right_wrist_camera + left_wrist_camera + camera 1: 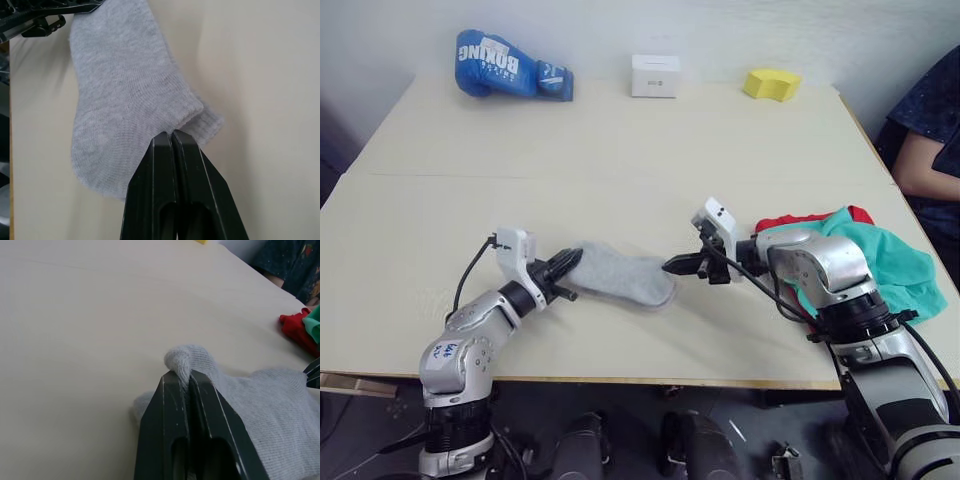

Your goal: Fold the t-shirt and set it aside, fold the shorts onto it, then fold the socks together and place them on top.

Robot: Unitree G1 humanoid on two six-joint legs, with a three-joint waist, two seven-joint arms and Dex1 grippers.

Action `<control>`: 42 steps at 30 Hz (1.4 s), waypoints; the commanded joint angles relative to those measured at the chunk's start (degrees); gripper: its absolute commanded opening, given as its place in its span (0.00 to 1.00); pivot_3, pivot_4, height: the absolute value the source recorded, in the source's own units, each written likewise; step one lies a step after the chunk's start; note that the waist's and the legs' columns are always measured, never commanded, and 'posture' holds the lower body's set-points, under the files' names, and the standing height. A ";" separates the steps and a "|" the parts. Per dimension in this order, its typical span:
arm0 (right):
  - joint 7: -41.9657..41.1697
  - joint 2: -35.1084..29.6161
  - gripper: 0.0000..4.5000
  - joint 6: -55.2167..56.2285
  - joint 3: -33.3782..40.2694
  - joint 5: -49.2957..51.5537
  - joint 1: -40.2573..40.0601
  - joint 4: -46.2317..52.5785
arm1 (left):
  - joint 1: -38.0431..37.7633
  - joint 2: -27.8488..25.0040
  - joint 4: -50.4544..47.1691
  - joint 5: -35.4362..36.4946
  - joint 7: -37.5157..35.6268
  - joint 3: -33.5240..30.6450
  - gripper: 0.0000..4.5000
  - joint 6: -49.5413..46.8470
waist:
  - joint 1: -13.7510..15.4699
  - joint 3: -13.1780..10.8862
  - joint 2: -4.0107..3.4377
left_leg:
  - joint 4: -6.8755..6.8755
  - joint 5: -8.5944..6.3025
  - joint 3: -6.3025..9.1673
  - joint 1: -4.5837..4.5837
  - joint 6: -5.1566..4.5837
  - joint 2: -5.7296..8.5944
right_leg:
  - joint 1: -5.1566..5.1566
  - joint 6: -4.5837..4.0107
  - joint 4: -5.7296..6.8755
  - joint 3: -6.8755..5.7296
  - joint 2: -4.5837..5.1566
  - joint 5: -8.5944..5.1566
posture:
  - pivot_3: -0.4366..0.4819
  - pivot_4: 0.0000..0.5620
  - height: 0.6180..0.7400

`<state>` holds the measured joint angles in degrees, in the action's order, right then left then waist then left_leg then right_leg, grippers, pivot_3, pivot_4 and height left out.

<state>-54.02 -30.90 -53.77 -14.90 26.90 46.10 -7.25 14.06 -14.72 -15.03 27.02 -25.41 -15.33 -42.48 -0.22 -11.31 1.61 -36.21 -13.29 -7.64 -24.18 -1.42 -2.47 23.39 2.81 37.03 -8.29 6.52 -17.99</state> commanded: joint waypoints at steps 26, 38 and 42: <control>3.99 0.95 0.46 7.49 6.31 -5.10 -3.94 -0.32 | -5.58 -4.30 -2.36 -0.52 1.51 2.24 0.46 8.23 | -0.06 0.00 0.00 | 0.04 -0.04 -0.14 0.00 -0.01 -0.04 | 0.11 -0.01 -0.02 0.12 0.00 0.01 | 0.48 0.27 1.00; 3.69 9.57 0.06 21.19 6.49 -3.98 -9.77 13.72 | -5.20 -8.63 -6.97 11.60 -4.36 -5.08 0.08 9.08 | -0.21 0.00 -0.01 | 0.08 -0.10 -0.26 0.05 0.06 -0.20 | 0.15 -0.01 -0.03 0.22 -0.14 0.01 | 0.48 0.27 1.00; 10.16 12.75 0.00 33.70 -1.27 -15.33 -15.58 11.90 | -4.37 -12.09 -5.16 3.65 -6.98 6.36 0.00 10.39 | 0.38 0.02 -0.02 | 0.06 -0.11 -0.33 0.05 0.07 -0.10 | 0.14 0.03 -0.08 0.31 -0.11 0.03 | 0.48 0.27 1.00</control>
<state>-45.96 -18.47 -25.16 -14.41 15.27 31.87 4.28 9.05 -26.39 -19.77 33.43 -31.40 -12.41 -33.47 0.16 -11.29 1.59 -36.14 -13.44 -8.01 -24.14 -1.29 -2.55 23.53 2.88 36.87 -7.94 6.42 -17.94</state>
